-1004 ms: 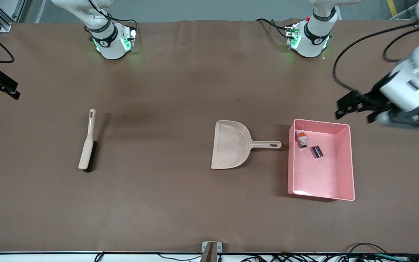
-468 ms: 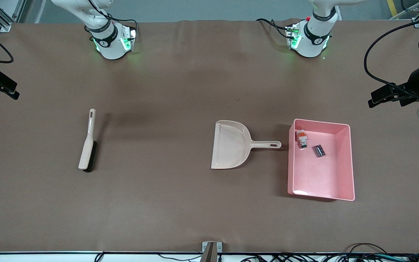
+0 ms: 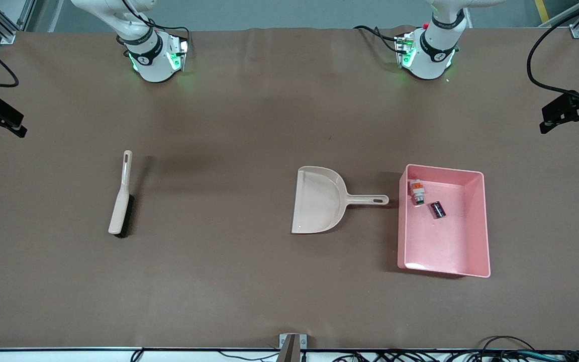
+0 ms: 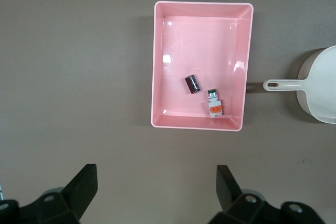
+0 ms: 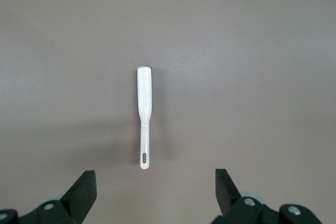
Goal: Clean e-waste and dump in bin
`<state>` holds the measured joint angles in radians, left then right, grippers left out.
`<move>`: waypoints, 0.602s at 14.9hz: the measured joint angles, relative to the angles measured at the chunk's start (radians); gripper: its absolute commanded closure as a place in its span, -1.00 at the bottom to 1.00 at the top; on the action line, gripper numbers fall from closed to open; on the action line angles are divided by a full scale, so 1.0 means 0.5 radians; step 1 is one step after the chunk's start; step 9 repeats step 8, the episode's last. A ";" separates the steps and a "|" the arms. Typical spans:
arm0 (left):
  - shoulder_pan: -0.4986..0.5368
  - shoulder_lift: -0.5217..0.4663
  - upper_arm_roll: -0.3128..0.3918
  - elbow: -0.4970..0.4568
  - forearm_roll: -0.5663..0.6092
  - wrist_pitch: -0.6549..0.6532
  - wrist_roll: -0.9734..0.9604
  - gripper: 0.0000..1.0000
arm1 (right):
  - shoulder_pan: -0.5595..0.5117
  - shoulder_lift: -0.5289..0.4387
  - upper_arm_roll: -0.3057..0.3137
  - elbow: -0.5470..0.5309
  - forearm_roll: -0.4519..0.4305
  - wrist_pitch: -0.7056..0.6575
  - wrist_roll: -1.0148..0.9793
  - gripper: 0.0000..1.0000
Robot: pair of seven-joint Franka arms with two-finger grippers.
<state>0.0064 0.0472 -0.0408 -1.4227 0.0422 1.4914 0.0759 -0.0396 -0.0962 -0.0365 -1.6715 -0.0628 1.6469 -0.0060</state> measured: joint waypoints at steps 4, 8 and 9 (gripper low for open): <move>-0.027 0.028 -0.005 -0.005 -0.046 0.099 -0.098 -1.00 | 0.000 0.000 0.000 0.000 0.000 0.000 0.000 -1.00; -0.070 0.047 -0.009 -0.009 -0.107 0.133 -0.178 -1.00 | 0.000 0.000 0.003 0.000 0.000 0.000 0.000 -1.00; -0.070 0.047 -0.009 -0.009 -0.107 0.133 -0.178 -1.00 | 0.000 0.000 0.003 0.000 0.000 0.000 0.000 -1.00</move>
